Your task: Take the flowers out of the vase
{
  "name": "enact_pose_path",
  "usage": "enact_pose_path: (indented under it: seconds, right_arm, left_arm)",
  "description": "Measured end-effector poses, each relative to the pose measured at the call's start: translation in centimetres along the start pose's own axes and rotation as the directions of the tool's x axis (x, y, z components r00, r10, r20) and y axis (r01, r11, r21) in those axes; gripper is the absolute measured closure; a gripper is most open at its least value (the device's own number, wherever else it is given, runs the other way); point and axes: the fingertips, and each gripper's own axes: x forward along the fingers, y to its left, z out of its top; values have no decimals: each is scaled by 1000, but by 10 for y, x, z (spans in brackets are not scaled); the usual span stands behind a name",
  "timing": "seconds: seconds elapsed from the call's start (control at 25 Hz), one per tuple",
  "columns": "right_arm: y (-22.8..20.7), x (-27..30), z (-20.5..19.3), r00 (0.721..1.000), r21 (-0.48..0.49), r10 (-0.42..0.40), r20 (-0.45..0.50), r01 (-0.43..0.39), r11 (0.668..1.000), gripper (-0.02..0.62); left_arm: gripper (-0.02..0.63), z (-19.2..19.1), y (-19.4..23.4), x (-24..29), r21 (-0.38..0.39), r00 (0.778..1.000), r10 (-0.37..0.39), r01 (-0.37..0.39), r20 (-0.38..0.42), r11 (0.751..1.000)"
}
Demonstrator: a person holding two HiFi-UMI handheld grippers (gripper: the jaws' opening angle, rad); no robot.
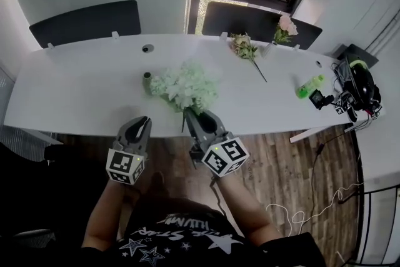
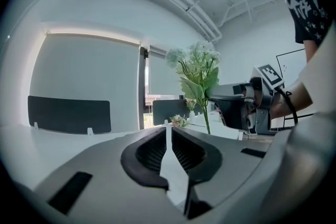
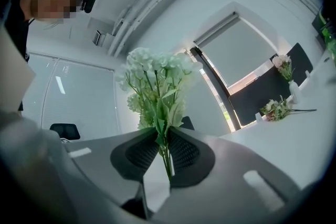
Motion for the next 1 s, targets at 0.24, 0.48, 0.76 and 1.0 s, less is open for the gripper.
enact_pose_path:
  seconds: [0.24, 0.48, 0.76, 1.0]
  right_arm:
    - [15, -43, 0, 999, 18, 52, -6, -52, 999, 543]
    - [30, -70, -7, 996, 47, 90, -18, -89, 995, 543]
    - [42, -71, -8, 993, 38, 111, -35, -110, 993, 543]
    - [56, -73, -19, 993, 30, 104, -52, -103, 994, 543]
  left_arm:
    - [569, 9, -36, -28, -31, 998, 50, -49, 27, 998]
    - [569, 20, -71, -55, -17, 998, 58, -58, 38, 998]
    - [569, 33, -69, -61, -29, 995, 77, -75, 61, 997]
    - [569, 28, -60, -76, -62, 993, 83, -78, 82, 995]
